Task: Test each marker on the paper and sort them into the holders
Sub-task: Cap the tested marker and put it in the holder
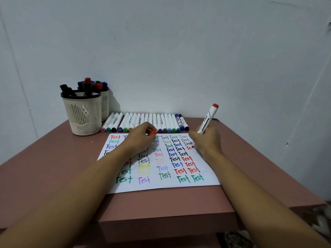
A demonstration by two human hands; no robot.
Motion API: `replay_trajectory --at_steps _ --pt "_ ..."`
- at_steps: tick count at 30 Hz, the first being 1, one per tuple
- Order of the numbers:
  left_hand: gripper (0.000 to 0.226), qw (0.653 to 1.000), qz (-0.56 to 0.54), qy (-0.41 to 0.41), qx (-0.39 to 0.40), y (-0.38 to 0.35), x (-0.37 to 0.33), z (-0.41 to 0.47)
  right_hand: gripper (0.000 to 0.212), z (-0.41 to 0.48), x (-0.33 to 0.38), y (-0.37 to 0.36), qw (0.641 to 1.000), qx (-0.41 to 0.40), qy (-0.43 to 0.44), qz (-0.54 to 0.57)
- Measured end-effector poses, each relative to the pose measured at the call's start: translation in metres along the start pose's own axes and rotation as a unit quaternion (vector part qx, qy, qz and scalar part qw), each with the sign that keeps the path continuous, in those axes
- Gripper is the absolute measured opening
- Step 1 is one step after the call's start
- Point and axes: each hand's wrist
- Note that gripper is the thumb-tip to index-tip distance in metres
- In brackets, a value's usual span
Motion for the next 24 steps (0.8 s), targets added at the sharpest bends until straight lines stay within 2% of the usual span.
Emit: replay_trajectory --at_steps 4,16,22,24 --pt "0.011 1.0 0.0 -0.001 0.001 -0.0001 0.0008 0.0002 0.025 -0.0006 -0.0008 0.0006 1.0 -0.016 0.0 0.006" --pt "0.01 1.0 0.003 0.0 0.0 0.0004 0.0007 -0.0003 0.016 -0.0005 -0.0004 0.0013 1.0 0.002 -0.009 -0.019" --pt "0.011 1.0 0.002 0.0 0.001 0.0 -0.0004 -0.0006 0.025 0.0026 -0.0025 0.0015 0.999 -0.052 -0.015 0.003" --pt "0.011 1.0 0.004 0.001 0.002 0.0005 -0.0006 -0.0009 0.024 0.0033 -0.0027 0.0011 0.999 -0.046 -0.018 0.001"
Point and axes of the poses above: each hand's wrist, its own z-axis towards the middle knuckle, its own y-axis out of the back of the hand, x = y × z, and after that the axes turned 11 degrees about -y, right-handed
